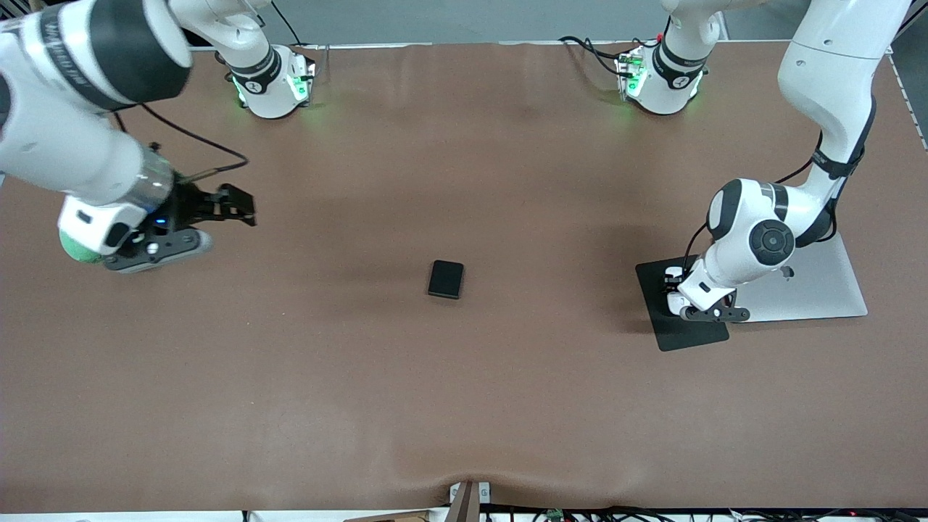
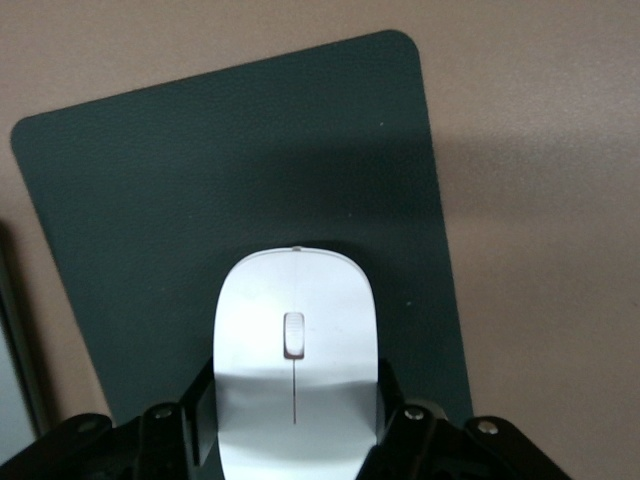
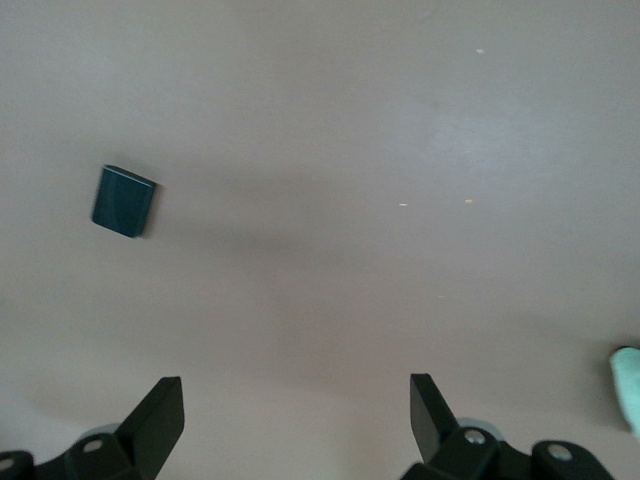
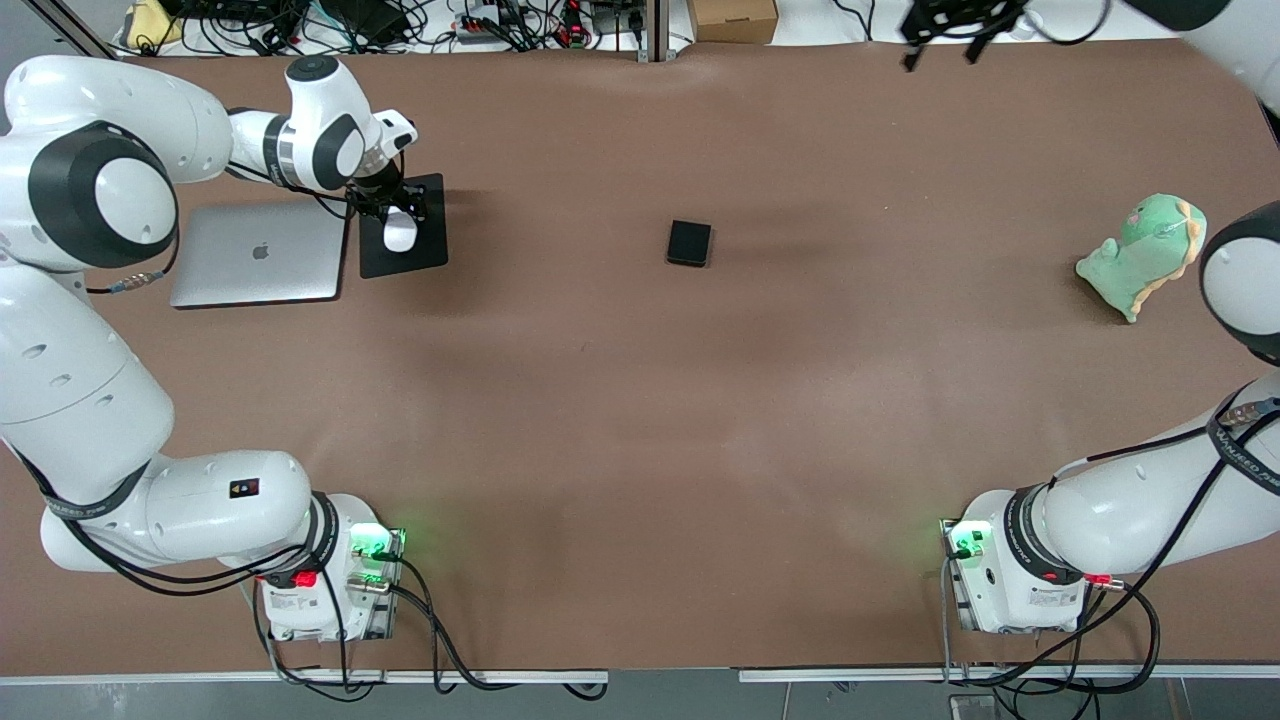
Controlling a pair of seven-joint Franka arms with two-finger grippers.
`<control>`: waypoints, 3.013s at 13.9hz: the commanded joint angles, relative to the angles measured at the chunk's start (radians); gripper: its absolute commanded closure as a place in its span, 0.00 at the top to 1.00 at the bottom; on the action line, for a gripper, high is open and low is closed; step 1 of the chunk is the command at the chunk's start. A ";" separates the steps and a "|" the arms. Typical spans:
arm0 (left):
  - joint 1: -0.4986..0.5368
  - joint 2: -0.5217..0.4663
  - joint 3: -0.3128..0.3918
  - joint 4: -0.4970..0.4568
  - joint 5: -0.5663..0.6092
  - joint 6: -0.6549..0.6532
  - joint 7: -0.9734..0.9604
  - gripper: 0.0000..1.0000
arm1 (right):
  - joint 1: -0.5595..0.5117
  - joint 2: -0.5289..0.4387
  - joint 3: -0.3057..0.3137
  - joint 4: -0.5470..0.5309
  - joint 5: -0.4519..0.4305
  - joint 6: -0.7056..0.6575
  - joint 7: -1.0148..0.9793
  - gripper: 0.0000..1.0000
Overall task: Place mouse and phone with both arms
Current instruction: 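Lower the mouse onto the pad while the right gripper reaches the phone, then grasp the black phone with the right gripper while the left gripper withdraws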
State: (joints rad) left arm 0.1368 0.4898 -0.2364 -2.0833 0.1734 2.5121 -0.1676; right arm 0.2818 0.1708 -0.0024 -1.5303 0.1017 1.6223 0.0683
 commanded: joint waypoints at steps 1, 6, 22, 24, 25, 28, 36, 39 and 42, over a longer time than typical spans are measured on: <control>0.003 0.006 0.002 0.020 -0.002 0.011 -0.007 0.19 | 0.117 0.032 -0.010 0.006 0.009 0.042 0.161 1.00; 0.006 0.038 0.006 0.055 0.000 0.013 -0.006 0.20 | 0.284 0.117 -0.010 -0.028 0.006 0.163 0.411 1.00; 0.007 -0.039 0.005 0.655 -0.012 -0.666 0.022 1.00 | 0.407 0.433 -0.008 -0.088 0.062 0.624 0.656 1.00; 0.029 -0.078 0.005 0.692 -0.018 -0.708 -0.035 1.00 | 0.415 0.464 -0.008 -0.088 0.062 0.657 0.656 1.00; 0.056 -0.112 -0.007 0.692 -0.018 -0.713 -0.042 1.00 | 0.416 0.479 -0.008 -0.082 0.066 0.672 0.659 1.00; 0.055 -0.215 -0.012 0.692 -0.038 -0.719 -0.039 1.00 | 0.392 0.526 -0.008 -0.076 0.093 0.729 0.660 1.00; 0.067 -0.292 -0.012 0.695 -0.164 -0.947 -0.036 1.00 | 0.408 0.618 -0.008 0.005 0.121 0.737 0.668 1.00; 0.055 -0.383 -0.009 0.669 -0.172 -0.989 -0.035 1.00 | 0.422 0.650 -0.008 0.039 0.121 0.738 0.705 1.00; 0.064 -0.456 -0.020 0.582 -0.170 -0.997 -0.033 1.00 | 0.434 0.668 -0.010 0.050 0.118 0.738 0.709 1.00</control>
State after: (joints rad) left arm 0.1889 0.1191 -0.2520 -1.4059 0.0169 1.5133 -0.1987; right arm 0.7029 0.8072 -0.0095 -1.5187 0.2006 2.3630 0.7620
